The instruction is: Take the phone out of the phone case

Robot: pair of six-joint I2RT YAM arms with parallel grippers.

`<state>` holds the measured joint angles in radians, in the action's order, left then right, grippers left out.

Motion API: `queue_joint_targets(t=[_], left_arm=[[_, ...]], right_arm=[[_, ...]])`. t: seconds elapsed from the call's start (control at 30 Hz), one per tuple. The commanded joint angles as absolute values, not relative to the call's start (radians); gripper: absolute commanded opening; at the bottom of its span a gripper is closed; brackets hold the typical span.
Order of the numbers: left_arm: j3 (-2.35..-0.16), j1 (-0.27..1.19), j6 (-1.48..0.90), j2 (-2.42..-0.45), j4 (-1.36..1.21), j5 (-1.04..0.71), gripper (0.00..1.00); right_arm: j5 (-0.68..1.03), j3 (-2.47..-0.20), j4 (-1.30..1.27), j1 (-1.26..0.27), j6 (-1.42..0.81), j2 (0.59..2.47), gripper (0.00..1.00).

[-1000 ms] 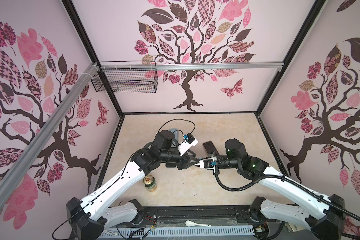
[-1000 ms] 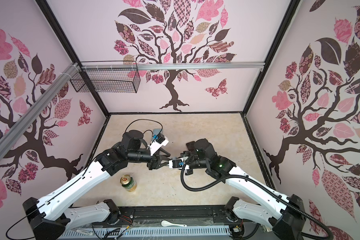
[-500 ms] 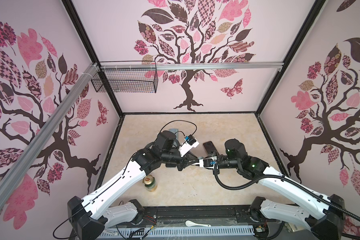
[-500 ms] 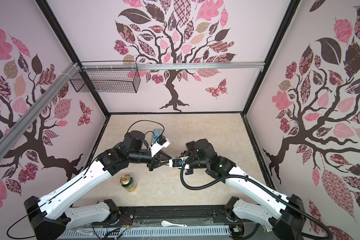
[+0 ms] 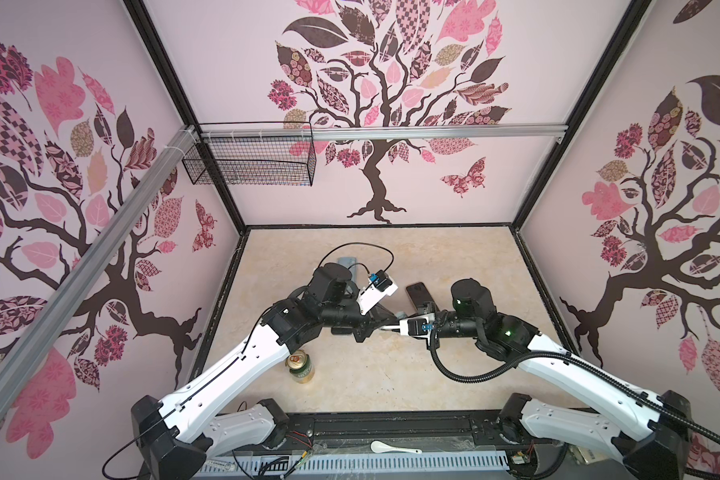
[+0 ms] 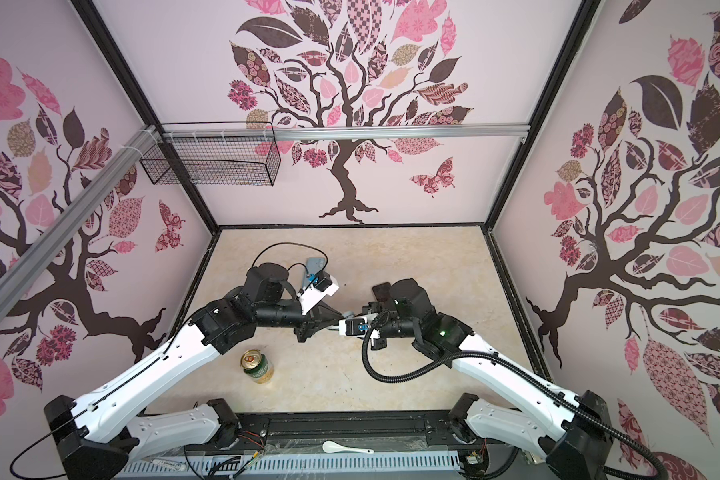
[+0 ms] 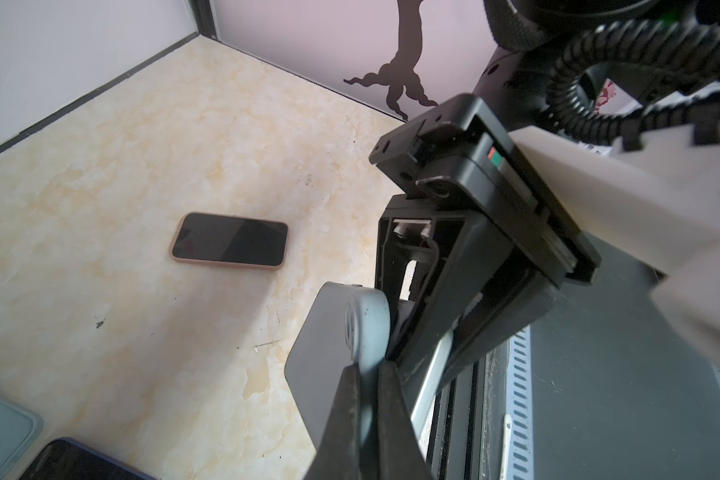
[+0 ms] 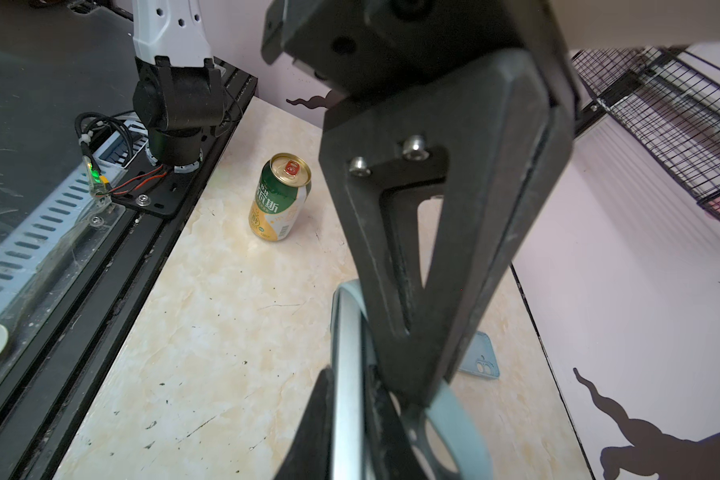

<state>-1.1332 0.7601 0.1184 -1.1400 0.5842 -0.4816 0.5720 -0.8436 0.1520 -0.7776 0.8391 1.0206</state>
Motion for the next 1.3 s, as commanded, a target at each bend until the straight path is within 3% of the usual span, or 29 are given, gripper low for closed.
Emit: queue_joint_targets(t=[0.0,0.37,0.6,0.83,0.93,1.17,1.27], left_arm=[[-1.140,0.717,0.106,-1.137,0.610,-0.314,0.00],[-1.185,0.635,0.106,-1.178,0.614,-0.354,0.00],[-1.165,0.598,0.100,-1.113,0.604,-0.290,0.00],[-1.095,0.541,0.058,-0.999,0.606,-0.202,0.00],[-1.053,0.490,0.029,-0.948,0.605,-0.201,0.00],[-0.993,0.414,0.000,-0.883,0.608,-0.233,0.00],[-0.992,0.415,-0.001,-0.878,0.611,-0.236,0.00]], right_arm=[[0.653,-0.847,0.131,-0.782,0.863,0.944,0.00],[0.701,-0.852,0.173,-0.785,0.856,0.932,0.00],[0.589,-0.800,0.074,-0.784,0.523,0.946,0.00],[0.551,-0.841,0.055,-0.779,0.201,1.099,0.00],[0.525,-0.922,0.104,-0.779,0.060,1.191,0.00],[0.269,-0.986,0.327,-0.762,-0.276,1.317,0.00],[0.385,-1.008,0.366,-0.657,-0.311,1.339,0.00]])
